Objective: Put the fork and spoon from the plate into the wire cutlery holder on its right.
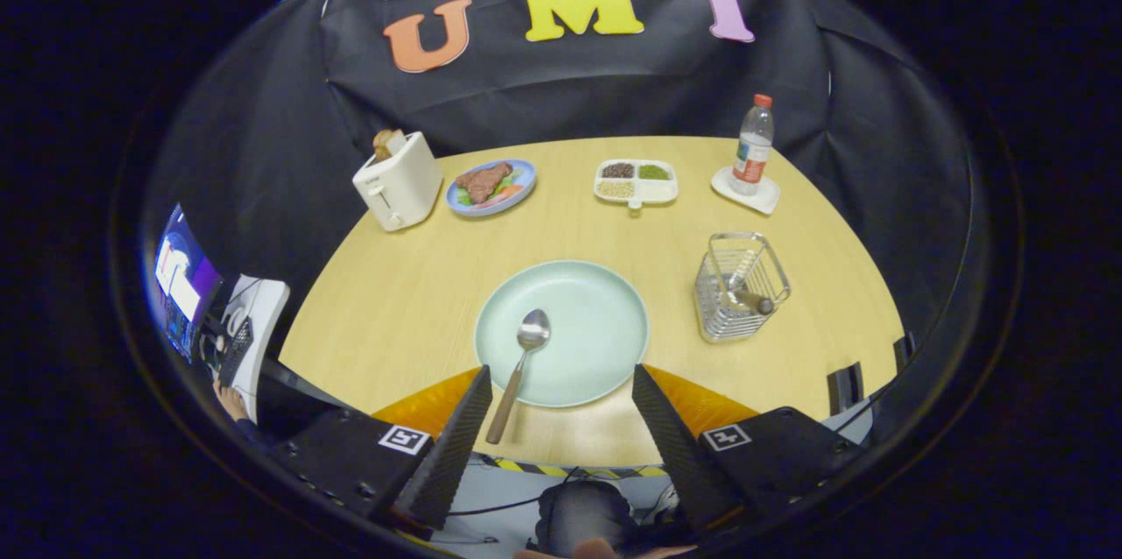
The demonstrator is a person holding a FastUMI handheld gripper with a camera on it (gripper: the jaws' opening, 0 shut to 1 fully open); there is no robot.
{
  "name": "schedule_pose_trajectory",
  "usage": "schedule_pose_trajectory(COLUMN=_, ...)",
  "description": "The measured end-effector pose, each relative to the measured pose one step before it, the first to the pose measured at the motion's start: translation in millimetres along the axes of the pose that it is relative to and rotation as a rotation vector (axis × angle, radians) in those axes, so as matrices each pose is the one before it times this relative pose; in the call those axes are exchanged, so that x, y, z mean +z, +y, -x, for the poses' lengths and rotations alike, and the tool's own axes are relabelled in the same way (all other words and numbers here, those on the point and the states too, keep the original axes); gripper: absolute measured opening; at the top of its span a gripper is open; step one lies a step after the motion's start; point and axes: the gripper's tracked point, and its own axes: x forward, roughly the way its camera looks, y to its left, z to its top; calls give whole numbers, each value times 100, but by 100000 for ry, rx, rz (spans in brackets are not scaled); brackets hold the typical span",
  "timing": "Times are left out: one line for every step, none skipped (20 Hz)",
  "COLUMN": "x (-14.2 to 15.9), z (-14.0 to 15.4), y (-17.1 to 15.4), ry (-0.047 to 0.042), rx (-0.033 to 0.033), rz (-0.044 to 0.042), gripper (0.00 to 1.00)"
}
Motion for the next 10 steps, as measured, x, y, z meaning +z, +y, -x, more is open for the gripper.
schedule_pose_trajectory(x=-505, z=-625, y=720, ry=1052, rx=418, rz=-159, gripper=97)
schedule_pose_trajectory(x=-348, z=-786, y=613, ry=980, rx=322, rz=54, gripper=97)
schedule_pose_trajectory(x=-235, z=-823, y=381, ry=494, rx=-297, rz=-45, gripper=97)
schedule_pose_trajectory(x=-159, z=-889, y=235, ry=567, rx=-606, rz=-21, gripper=97)
schedule_pose_trajectory(x=-223, z=-1000, y=260, ry=1055, rx=-271, rz=64, gripper=97)
schedule_pose_trajectory(x=-218, z=-984, y=148, ry=1379, rx=-254, rz=-262, gripper=96)
schedule_pose_trajectory(x=-186, z=-985, y=43, ry=1614, rx=-245, rz=-931, gripper=96)
schedule_pose_trajectory(x=-141, z=-1014, y=-13, ry=2088, rx=28, rz=-955, gripper=95)
schedule_pose_trajectory(x=-175, z=-919, y=95, ry=2238, rx=327, rz=-985, gripper=92)
schedule_pose_trajectory(x=-45, z=-744, y=-2, ry=1882, rx=108, rz=-903, gripper=88)
